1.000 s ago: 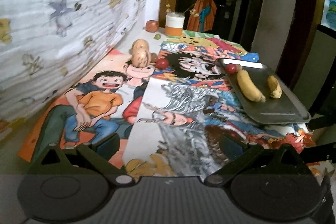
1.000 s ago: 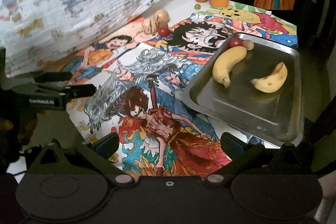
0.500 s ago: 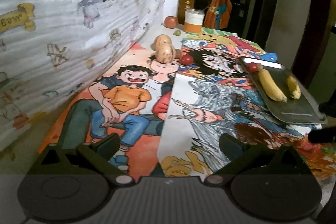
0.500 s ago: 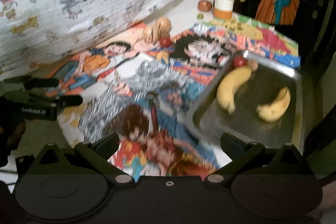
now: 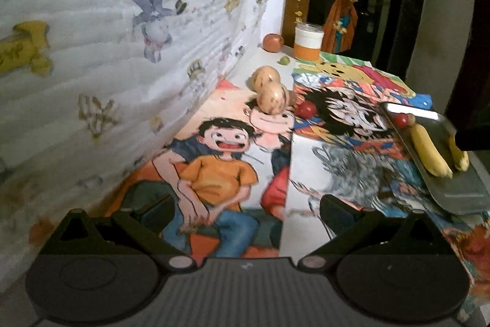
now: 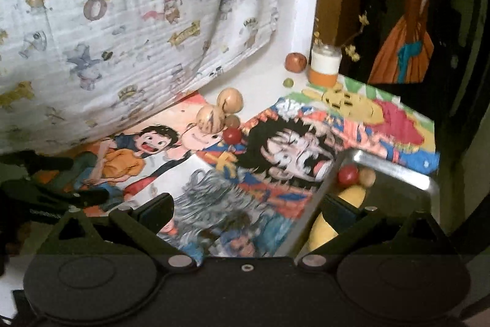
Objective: Organize fruits
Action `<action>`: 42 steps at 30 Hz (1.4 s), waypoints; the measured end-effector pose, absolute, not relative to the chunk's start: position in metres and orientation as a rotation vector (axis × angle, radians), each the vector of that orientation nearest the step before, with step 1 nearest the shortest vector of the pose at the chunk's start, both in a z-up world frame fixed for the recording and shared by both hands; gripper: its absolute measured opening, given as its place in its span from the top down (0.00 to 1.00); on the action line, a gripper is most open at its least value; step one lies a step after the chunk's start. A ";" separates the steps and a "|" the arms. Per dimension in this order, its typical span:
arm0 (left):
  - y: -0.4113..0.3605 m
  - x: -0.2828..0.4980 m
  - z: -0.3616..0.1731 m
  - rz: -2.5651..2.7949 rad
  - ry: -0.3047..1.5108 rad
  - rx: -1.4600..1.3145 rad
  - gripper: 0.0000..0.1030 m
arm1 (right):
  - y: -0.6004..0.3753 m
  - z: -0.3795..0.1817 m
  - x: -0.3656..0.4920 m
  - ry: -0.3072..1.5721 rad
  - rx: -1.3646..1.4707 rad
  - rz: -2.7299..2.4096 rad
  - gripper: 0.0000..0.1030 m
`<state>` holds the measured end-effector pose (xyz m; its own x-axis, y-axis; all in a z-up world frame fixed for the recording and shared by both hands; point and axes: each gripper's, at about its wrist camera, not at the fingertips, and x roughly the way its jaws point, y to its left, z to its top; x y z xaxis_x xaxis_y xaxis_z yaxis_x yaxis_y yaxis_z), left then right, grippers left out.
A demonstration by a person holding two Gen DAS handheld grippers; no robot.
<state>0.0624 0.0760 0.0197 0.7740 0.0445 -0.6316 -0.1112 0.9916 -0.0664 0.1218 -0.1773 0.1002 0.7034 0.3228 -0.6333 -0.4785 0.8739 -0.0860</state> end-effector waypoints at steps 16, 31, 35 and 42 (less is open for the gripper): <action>0.080 0.115 0.012 0.093 0.687 -0.096 0.00 | -0.186 0.064 0.179 0.718 -0.279 0.440 0.01; 0.068 0.147 0.048 0.124 0.696 -0.085 0.00 | -0.204 0.135 0.225 0.639 -0.243 0.481 0.01; 0.067 0.159 0.068 0.131 0.670 -0.089 0.00 | -0.200 0.179 0.247 0.601 -0.226 0.513 0.01; 0.054 0.193 0.087 0.081 0.623 -0.083 0.00 | -0.180 0.218 0.300 0.593 -0.212 0.537 0.01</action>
<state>0.1930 0.0541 0.0872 0.8093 0.0503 -0.5853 -0.1006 0.9935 -0.0537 0.2996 -0.1797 0.2179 0.6979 0.4186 -0.5811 -0.5371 0.8427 -0.0381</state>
